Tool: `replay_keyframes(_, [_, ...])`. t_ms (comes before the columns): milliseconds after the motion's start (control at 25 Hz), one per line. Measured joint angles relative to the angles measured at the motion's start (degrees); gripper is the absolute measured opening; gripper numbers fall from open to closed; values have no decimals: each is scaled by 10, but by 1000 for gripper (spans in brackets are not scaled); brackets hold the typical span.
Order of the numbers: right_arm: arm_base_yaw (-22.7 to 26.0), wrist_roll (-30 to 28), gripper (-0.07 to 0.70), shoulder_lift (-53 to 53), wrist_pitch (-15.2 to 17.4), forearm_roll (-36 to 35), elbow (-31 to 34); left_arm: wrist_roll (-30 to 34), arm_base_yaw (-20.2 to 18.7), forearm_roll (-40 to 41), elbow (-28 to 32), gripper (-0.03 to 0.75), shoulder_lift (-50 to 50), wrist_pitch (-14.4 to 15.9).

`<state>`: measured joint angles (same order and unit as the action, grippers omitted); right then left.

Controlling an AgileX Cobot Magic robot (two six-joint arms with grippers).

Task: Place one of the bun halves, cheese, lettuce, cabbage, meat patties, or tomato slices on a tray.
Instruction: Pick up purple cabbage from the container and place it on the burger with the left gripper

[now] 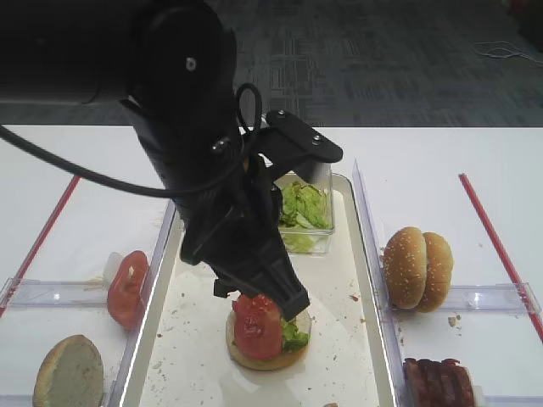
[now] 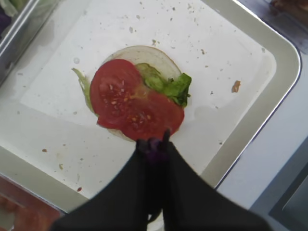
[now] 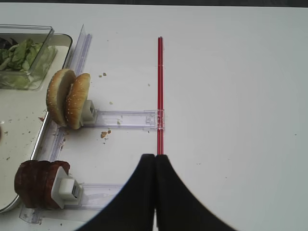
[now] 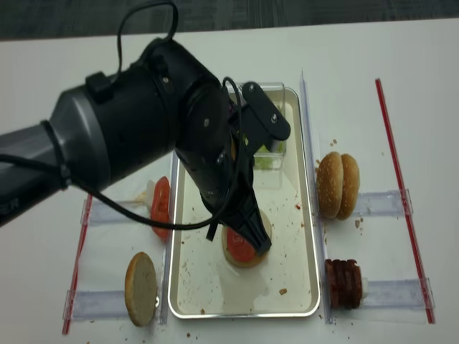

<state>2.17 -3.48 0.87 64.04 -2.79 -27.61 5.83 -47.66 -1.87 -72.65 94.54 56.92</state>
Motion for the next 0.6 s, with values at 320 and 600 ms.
replay_keyframes(320, [0,0,315,0,0,0,0,1,-1,1,0,42,54,-29])
replay_keyframes(600, [0,0,315,0,0,0,0,1,-1,1,0,42,97,-37])
